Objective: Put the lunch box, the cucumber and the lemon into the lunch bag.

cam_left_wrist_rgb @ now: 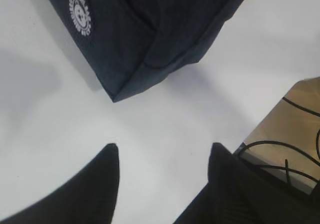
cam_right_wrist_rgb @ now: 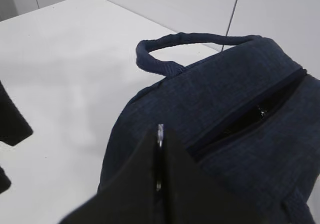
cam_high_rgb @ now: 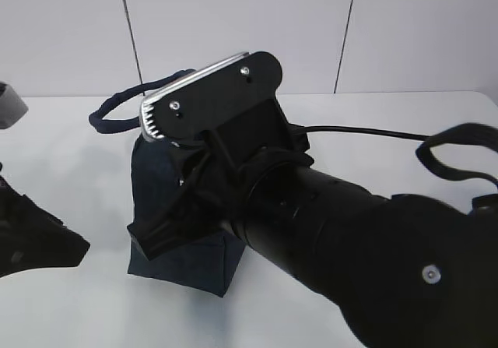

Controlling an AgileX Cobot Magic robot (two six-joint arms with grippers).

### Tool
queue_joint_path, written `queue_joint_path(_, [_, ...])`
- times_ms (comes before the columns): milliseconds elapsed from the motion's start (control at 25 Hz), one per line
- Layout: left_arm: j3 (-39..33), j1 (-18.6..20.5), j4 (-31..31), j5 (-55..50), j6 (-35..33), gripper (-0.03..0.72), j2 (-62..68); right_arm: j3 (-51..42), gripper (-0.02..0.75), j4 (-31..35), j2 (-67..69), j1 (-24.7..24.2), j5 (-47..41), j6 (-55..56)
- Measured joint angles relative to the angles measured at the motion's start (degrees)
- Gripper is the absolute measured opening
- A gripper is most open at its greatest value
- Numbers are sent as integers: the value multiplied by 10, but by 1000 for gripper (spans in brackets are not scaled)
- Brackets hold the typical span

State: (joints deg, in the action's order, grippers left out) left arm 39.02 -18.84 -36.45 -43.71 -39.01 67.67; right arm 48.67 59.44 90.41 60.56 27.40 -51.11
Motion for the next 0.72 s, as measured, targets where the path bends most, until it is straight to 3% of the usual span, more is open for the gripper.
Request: queue_joint_path(720, [0, 0, -276, 99, -330, 413, 99, 7, -13, 3, 0, 0, 0, -2])
